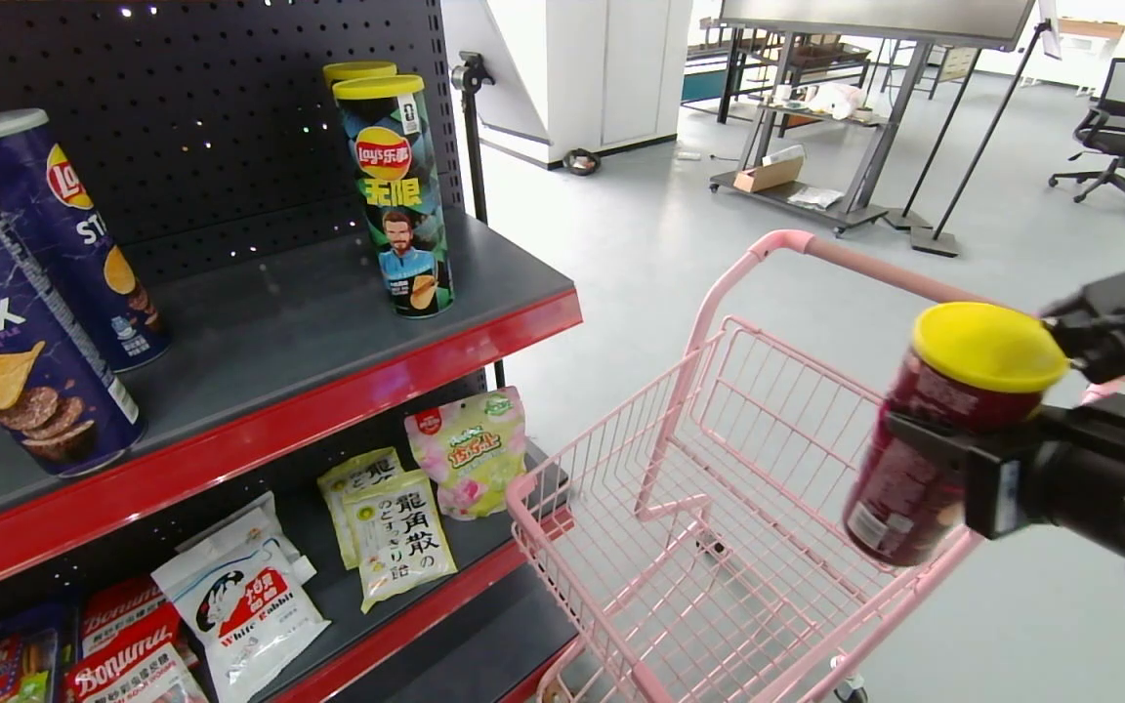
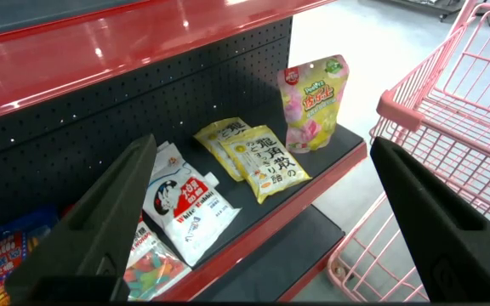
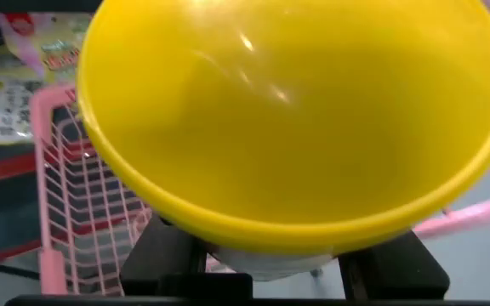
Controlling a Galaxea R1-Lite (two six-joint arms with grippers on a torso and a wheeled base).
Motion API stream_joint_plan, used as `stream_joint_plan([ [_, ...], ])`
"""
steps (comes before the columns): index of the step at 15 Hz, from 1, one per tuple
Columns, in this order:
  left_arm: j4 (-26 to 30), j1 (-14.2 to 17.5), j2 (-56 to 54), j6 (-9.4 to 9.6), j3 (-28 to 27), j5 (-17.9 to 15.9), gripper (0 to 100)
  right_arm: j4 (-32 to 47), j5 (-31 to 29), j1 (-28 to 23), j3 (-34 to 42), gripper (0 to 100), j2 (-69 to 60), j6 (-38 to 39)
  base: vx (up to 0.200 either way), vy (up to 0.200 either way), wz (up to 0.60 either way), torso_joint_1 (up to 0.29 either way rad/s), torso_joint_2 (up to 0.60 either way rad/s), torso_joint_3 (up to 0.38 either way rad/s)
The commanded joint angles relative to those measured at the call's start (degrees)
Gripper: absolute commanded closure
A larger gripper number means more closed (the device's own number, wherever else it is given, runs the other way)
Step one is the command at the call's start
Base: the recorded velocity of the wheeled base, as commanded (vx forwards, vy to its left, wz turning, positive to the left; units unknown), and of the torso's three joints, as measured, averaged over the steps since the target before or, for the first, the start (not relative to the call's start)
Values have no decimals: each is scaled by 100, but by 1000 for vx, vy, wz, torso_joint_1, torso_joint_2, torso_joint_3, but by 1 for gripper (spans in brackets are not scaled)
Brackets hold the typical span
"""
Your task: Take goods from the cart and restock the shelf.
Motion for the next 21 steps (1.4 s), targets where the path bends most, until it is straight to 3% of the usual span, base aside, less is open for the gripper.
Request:
stream_joint_plan([
  [1, -1, 2, -1, 2, 0, 0, 0, 1572, -146, -467, 359, 100, -2021, -288, 0, 0, 0, 0, 0, 0],
  [3, -1, 2, -1, 2, 0, 0, 0, 2134, -146, -775, 359, 100, -2364, -314, 0, 0, 0, 0, 0, 0],
  [6, -1, 2, -1, 2, 0, 0, 0, 2169, 38, -2269, 394, 100, -2170, -279, 0, 0, 0, 0, 0, 0],
  [8, -1, 2, -1, 2, 0, 0, 0, 2055, 495, -2840, 421, 100, -2179, -253, 0, 0, 0, 0, 0, 0],
  [15, -1, 2, -1, 2, 0, 0, 0, 2020, 724, -2831, 430, 100, -2267, -288, 0, 0, 0, 13, -30, -22],
  [21, -1, 2, -1, -7, 0, 0, 0, 2020, 724, -2831, 447, 100, -2232, -261, 0, 0, 0, 198, -522, -327],
])
